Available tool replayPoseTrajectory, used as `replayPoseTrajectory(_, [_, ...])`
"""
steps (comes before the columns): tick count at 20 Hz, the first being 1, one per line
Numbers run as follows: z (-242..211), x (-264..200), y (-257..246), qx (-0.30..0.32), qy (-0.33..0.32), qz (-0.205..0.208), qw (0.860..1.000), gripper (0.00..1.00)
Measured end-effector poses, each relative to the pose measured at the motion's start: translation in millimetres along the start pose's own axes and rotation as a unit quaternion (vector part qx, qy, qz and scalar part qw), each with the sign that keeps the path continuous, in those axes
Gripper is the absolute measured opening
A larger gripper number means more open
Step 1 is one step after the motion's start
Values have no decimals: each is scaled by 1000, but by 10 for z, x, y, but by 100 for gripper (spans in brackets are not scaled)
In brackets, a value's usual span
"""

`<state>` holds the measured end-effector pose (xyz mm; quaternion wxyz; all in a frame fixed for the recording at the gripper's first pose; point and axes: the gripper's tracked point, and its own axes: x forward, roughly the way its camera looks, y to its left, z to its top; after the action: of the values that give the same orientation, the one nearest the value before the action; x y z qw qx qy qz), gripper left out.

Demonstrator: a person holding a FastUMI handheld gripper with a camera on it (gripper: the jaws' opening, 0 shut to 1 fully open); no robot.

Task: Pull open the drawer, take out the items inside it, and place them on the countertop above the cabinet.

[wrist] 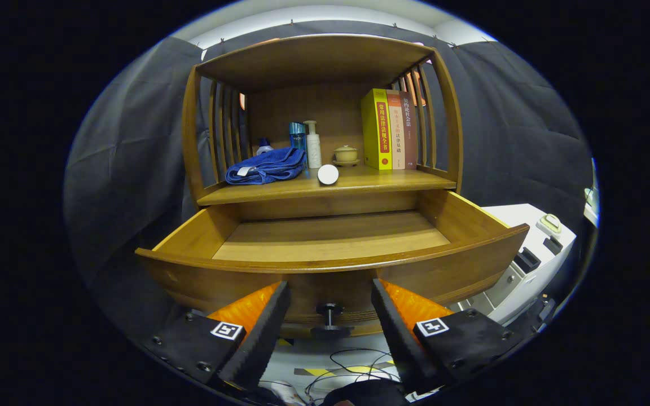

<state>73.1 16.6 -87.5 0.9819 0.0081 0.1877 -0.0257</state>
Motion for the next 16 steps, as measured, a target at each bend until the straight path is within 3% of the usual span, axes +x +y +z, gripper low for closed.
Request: replayPoseTrajectory(16, [382, 818, -25, 1, -14, 1, 1000, 97])
